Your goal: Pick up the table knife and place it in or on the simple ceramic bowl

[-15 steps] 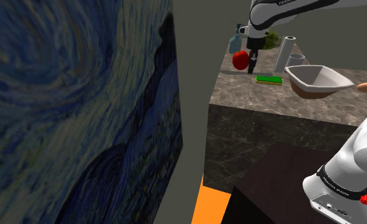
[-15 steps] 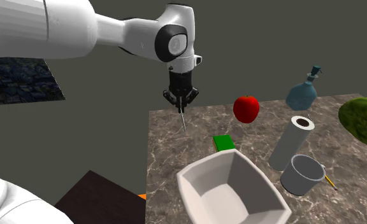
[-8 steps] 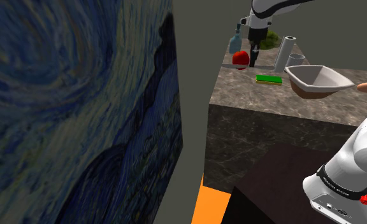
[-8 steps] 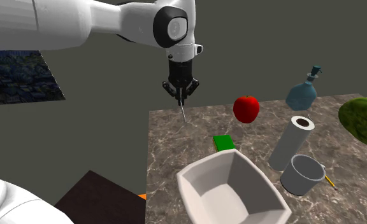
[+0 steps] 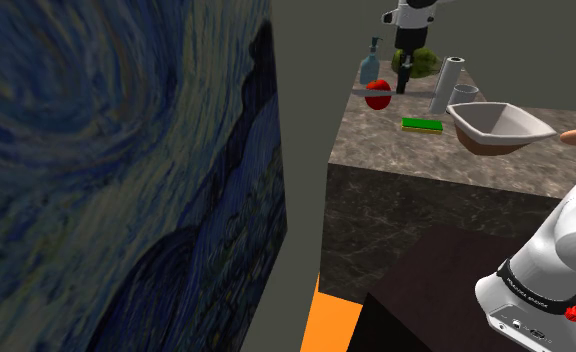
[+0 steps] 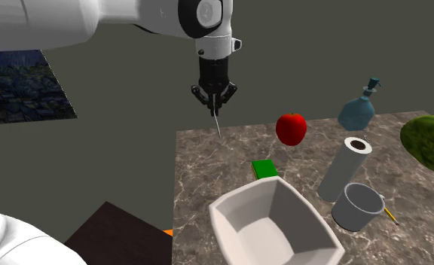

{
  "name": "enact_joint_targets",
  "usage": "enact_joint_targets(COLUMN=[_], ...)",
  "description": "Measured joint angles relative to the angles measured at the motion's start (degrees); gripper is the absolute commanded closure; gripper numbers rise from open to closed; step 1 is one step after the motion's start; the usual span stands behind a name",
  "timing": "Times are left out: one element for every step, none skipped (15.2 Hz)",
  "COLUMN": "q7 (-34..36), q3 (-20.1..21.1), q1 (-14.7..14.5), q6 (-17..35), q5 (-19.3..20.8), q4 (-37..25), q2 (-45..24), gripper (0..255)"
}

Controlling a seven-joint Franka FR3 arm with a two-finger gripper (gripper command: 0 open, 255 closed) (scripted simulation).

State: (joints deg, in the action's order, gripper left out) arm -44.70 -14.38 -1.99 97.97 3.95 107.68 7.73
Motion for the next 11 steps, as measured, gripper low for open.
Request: enact_joint_targets(q7=[-0.73,-1.57,-2.3,-3.42,-4.27,-5.57,-6.43,-7.64,-8.78,-9.62,-10.75], q3=[-0.44,-0.93,-1.37,-2.06,-2.57,-3.39,-3.93,-4.72,-5.44,-5.96,-6.69], q1=[0.42,0.84,1.26,1.86,2.32,2.93,3.42,4.05,4.64,5.08,5.71], q6=[-0.08,-0.4,-0.51,-0.46,-0.69,-0.7,-0.64,-0.42,-0.46,-0.68,-0.72], q5=[0.37,0.67,1.08,1.56,2.0,2.41,2.9,3.42,3.95,4.39,5.01], q4=[0.97,1.25,2.22,3.31,3.98,4.47,5.49,6.46,7.27,7.7,8.6], q2=[1.1,1.8,2.98,4.13,5.13,5.76,6.82,7.71,8.7,9.46,10.58], gripper=[255,255,255,255,255,255,255,255,255,255,255])
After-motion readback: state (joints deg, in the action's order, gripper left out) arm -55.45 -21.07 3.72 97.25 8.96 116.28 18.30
